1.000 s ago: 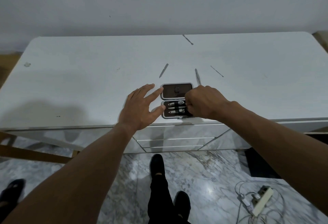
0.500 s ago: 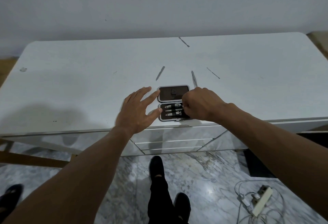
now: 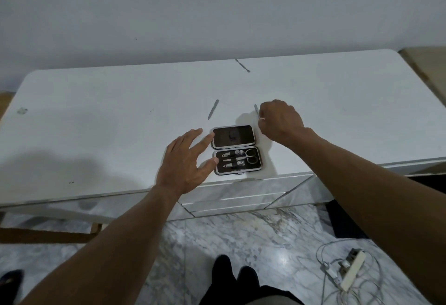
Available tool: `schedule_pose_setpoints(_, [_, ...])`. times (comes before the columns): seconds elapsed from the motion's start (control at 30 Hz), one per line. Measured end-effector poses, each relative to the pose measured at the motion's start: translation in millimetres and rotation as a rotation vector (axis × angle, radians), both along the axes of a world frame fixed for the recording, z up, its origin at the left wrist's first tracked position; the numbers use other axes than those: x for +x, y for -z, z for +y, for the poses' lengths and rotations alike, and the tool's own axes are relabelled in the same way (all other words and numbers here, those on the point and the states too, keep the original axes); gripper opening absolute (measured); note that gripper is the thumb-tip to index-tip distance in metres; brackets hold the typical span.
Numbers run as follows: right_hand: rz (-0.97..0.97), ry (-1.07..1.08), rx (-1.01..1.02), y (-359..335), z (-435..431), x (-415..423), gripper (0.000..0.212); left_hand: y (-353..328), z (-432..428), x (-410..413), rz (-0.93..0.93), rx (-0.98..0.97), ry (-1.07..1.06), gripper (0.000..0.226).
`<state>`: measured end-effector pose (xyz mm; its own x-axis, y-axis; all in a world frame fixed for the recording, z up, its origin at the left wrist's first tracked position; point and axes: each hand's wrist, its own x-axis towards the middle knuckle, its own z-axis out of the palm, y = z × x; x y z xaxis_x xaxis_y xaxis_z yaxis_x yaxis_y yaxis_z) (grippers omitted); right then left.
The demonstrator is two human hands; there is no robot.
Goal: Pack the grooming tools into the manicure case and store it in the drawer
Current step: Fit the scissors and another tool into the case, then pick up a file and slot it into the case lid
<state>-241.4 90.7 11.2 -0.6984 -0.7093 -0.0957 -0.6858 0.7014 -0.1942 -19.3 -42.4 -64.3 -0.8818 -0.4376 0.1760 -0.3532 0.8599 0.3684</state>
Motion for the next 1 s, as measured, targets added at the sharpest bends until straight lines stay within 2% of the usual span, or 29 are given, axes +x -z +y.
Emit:
schedule_pose_setpoints(0.17, [-0.064,0.057,-0.014,7,-13,-7,0.021,-1,0,0,0.016,-0.002,-0.002,0.062])
schedule_pose_setpoints(0.27, [-0.059,0.104,0.004,8,-19,-2,0.028,-2,-1,1,0.017,0.01,-0.006,0.062])
schedule_pose_setpoints(0.37, [-0.084,0.164,0.017,7,-22,3,0.021,-1,-2,0,0.008,0.01,0.002,0.062])
schedule_pose_setpoints(0.43, [-0.104,0.182,0.013,6,-21,3,0.027,-1,-1,0,0.004,0.016,0.006,0.062])
schedule_pose_setpoints(0.8, [-0.195,0.104,-0.055,-24,-12,-4,0.024,-1,0,1,0.022,0.013,-0.004,0.063])
schedule_pose_setpoints(1.0, [-0.211,-0.051,-0.014,-37,5,1,0.025,0,1,0,0.015,0.006,-0.009,0.063])
